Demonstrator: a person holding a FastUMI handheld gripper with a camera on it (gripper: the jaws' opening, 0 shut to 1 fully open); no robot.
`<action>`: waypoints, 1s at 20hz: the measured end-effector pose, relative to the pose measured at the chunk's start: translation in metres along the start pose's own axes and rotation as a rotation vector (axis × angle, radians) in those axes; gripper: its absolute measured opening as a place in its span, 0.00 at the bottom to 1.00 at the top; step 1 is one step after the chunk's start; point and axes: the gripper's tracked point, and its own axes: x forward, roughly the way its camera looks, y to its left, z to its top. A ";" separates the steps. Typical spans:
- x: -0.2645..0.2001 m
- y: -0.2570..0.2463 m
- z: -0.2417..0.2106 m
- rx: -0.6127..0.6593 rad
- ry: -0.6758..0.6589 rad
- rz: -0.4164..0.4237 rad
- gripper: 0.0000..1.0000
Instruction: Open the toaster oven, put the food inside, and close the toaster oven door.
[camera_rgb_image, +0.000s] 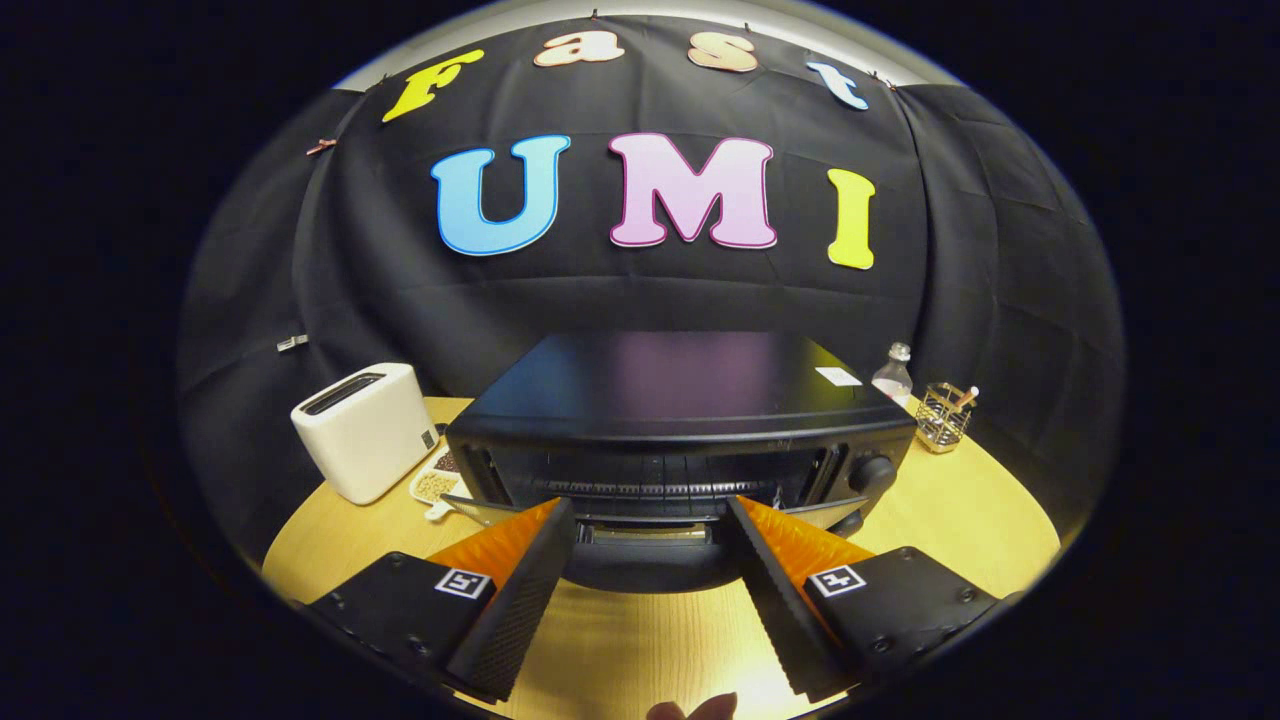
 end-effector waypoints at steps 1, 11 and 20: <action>-0.005 0.001 -0.005 -0.003 0.000 0.002 0.99; -0.035 -0.002 -0.065 -0.021 0.123 0.000 0.99; -0.046 -0.010 -0.127 -0.015 0.299 0.006 0.99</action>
